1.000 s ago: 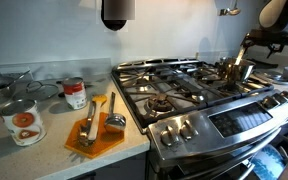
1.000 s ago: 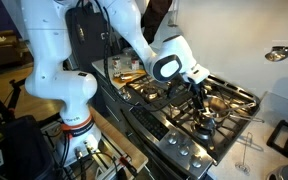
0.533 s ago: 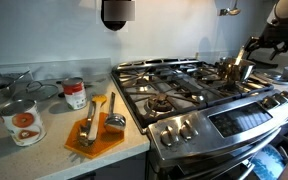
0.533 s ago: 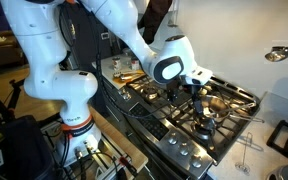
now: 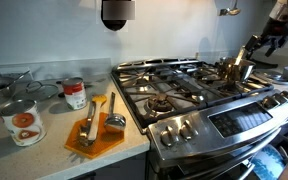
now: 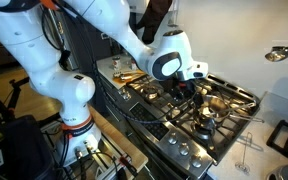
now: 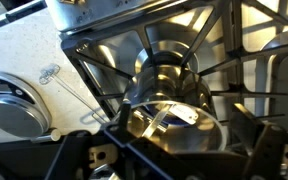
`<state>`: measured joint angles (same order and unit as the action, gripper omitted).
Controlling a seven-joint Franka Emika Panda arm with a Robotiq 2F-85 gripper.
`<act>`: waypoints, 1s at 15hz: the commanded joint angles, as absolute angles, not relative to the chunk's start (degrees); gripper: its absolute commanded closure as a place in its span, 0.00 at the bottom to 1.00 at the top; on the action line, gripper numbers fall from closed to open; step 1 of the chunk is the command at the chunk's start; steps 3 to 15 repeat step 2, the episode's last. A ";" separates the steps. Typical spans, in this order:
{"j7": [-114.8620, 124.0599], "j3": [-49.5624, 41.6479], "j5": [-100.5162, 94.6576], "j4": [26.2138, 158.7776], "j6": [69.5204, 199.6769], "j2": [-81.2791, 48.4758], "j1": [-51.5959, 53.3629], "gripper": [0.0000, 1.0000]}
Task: Move the silver pot to the right
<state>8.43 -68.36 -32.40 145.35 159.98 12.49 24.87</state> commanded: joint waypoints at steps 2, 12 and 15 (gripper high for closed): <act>-0.18 -54.21 -20.53 146.74 161.15 10.37 11.69 0.00; -0.18 -54.21 -20.53 146.74 161.15 10.37 11.69 0.00; -0.18 -54.21 -20.53 146.74 161.15 10.37 11.69 0.00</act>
